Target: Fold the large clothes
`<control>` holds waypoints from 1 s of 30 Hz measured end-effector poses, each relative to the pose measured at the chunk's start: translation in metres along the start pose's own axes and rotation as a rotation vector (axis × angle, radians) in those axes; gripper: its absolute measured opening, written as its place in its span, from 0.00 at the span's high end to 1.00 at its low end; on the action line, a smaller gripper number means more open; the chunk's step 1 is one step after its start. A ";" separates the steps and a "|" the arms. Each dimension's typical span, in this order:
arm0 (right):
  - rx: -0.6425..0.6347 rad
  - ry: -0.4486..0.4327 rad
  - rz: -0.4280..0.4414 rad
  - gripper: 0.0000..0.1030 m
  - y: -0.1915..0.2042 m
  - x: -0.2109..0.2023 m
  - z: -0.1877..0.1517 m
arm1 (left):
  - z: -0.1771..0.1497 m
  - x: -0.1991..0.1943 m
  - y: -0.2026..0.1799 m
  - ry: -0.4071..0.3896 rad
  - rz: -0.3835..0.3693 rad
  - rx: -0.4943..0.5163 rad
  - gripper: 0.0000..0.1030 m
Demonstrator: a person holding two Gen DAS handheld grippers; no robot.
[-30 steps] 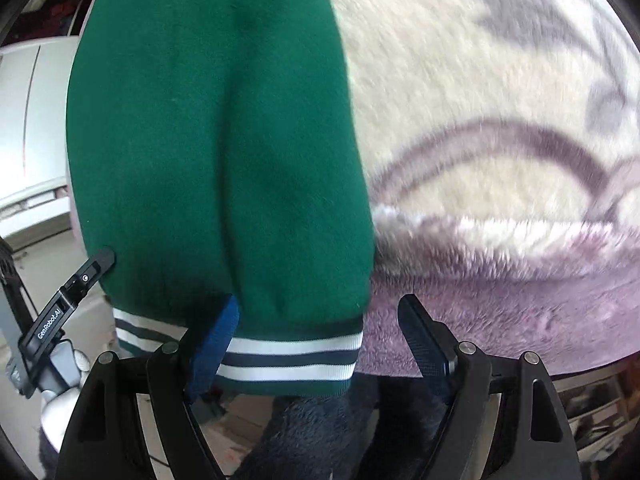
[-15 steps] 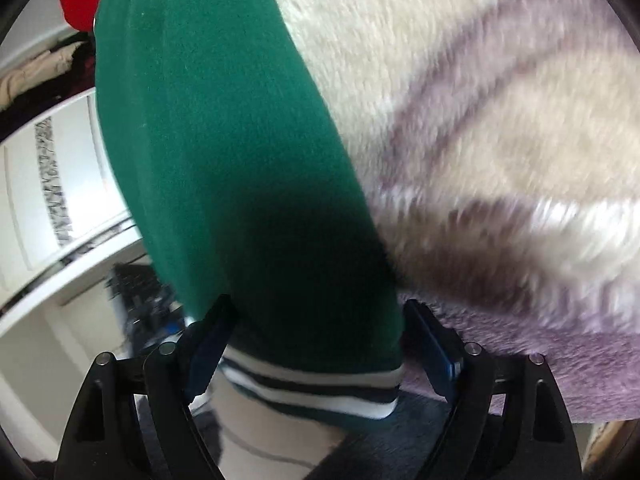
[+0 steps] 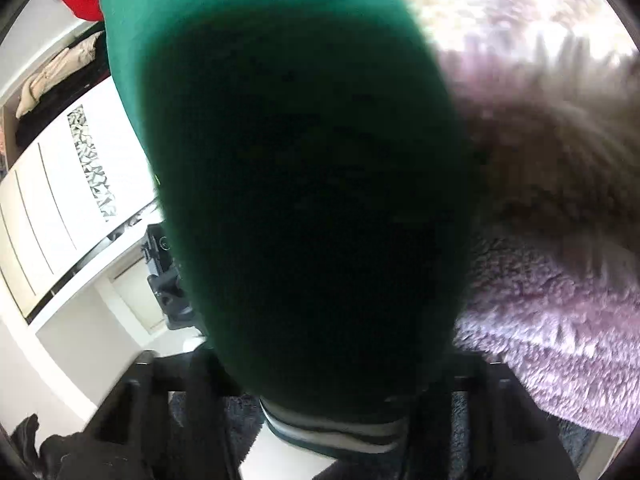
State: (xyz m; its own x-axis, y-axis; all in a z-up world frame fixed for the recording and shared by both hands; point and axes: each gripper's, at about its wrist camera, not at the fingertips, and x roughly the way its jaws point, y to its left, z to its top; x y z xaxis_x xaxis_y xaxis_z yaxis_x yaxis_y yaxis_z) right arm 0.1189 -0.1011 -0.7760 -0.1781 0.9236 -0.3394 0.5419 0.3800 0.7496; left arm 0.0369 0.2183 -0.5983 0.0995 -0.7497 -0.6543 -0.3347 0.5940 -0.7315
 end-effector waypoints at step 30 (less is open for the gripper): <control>-0.086 -0.114 0.095 0.73 0.133 -0.141 -0.062 | 0.012 -0.102 -0.154 -0.172 -0.077 0.056 0.76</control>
State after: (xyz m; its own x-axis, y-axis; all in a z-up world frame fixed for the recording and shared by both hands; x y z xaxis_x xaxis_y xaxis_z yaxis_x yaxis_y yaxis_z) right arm 0.1651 -0.1778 -0.5926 -0.0329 0.9458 -0.3230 0.4785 0.2986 0.8257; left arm 0.0894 0.2064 -0.4214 0.2833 -0.7355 -0.6154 -0.2673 0.5558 -0.7872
